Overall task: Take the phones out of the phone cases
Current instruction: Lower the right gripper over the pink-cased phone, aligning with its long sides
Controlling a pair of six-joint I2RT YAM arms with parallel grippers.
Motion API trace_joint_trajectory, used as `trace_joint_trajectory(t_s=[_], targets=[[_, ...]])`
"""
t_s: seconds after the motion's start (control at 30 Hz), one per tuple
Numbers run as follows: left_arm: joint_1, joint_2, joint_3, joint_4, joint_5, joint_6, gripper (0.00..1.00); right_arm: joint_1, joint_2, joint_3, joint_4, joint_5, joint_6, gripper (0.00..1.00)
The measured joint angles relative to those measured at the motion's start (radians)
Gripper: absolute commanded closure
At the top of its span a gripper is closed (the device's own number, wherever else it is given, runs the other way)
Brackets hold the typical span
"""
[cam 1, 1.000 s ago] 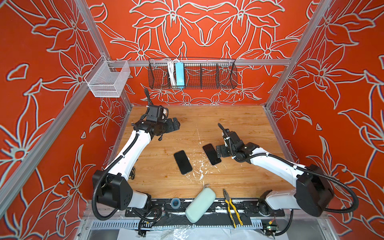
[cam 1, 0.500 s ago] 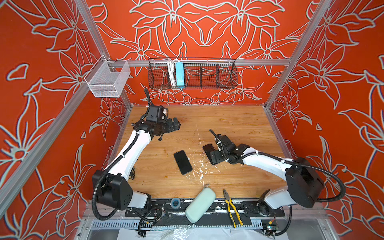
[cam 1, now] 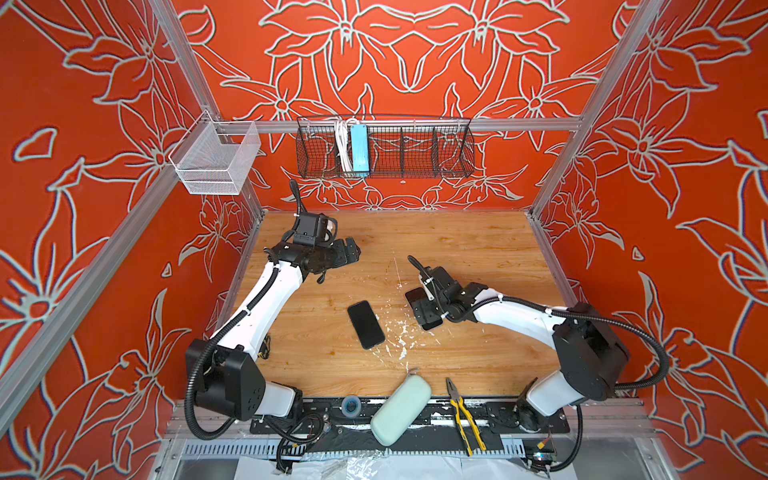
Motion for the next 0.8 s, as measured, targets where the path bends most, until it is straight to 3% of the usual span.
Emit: trace_joint_trajectory(t_s=[0.8], targets=[[0.0,-0.021,-0.005,0.009,-0.033,-0.01,0.03,0.003,0.046,0.021,-0.015,-0.02,-0.029,0.09]])
